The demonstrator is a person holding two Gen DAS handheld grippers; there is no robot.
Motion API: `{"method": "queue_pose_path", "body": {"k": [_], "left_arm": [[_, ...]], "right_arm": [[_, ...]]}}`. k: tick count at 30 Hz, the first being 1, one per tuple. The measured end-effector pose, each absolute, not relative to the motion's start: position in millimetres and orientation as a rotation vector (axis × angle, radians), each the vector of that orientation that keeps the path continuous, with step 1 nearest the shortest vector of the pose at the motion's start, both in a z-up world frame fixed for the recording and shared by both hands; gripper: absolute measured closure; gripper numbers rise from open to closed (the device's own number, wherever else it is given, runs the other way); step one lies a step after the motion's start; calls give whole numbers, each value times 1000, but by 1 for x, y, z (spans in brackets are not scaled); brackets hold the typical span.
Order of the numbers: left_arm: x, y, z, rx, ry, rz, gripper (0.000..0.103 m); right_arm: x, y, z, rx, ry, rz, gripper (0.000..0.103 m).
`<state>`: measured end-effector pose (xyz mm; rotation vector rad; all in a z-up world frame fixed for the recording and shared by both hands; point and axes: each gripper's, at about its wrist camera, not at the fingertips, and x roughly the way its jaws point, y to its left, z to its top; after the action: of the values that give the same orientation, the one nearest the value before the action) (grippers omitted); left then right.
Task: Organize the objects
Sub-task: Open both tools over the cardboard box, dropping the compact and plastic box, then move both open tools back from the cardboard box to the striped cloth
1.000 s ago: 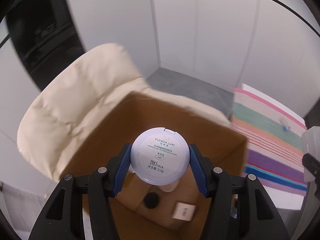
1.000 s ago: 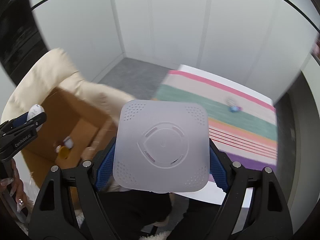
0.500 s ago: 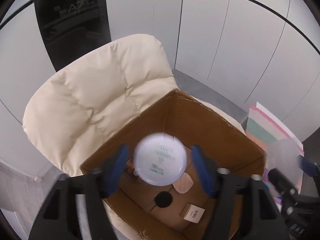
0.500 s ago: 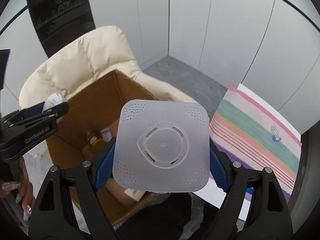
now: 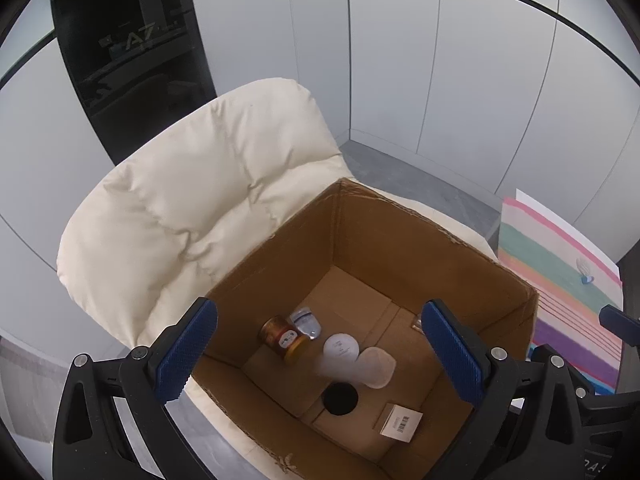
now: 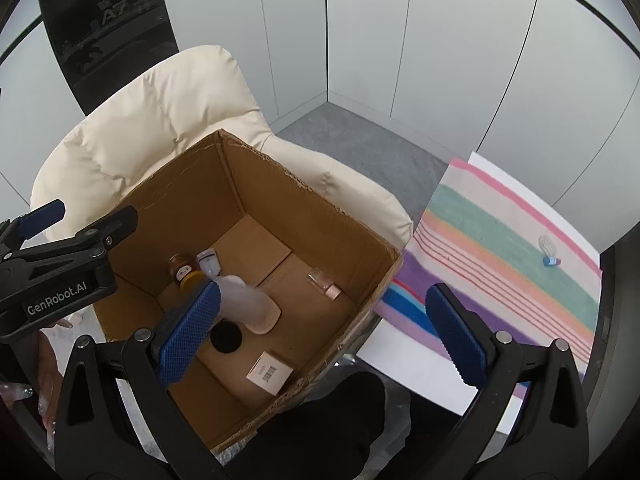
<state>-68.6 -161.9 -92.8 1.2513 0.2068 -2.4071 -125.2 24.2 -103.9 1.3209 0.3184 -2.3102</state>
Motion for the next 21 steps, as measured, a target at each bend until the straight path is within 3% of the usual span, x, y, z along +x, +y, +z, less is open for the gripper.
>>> {"method": "queue_pose_path", "body": {"k": [21], "left_arm": [[-102,-44,-102,1349,-7,-2622,0]], "right_arm": [[-134,145,-91,1400,163,-2473,0]]}}
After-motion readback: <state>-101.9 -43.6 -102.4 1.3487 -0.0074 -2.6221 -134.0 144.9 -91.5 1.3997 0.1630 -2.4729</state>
